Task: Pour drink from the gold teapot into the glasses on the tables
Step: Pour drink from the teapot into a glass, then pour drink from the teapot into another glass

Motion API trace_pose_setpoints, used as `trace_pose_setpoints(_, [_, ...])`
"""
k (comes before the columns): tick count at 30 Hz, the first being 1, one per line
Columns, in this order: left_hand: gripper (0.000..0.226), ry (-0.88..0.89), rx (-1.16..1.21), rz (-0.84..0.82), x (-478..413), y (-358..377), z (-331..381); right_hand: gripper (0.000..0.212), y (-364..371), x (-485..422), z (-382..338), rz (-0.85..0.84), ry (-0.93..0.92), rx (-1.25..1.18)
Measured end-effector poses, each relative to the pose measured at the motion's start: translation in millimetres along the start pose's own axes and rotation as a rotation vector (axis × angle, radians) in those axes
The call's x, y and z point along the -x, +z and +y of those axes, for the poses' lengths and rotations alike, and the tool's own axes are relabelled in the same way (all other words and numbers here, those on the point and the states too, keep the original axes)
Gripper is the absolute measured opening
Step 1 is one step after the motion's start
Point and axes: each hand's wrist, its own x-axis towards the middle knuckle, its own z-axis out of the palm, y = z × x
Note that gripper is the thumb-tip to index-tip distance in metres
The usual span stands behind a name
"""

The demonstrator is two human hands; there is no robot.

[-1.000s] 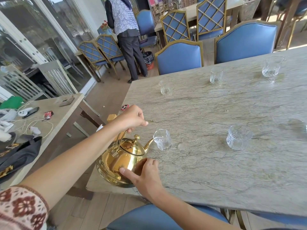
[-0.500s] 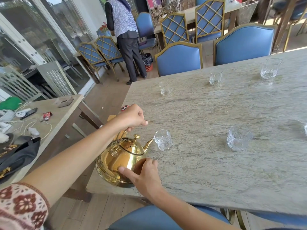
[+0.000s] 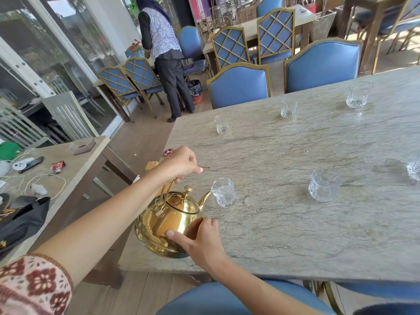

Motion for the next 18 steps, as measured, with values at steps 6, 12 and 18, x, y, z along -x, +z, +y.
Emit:
trace_pose_setpoints(6, [0.024,0.085,0.101,0.129,10,6,-16,0.086,-4,4,5,0.069,-0.031,0.049])
trace_pose_setpoints(12, [0.022,0.211,0.333,0.263,29,8,-20,0.091,-24,12,9,0.173,-0.134,0.068])
trace_pose_setpoints(18, [0.015,0.365,0.504,0.281,46,9,18,0.103,-66,24,12,0.318,-0.226,0.114])
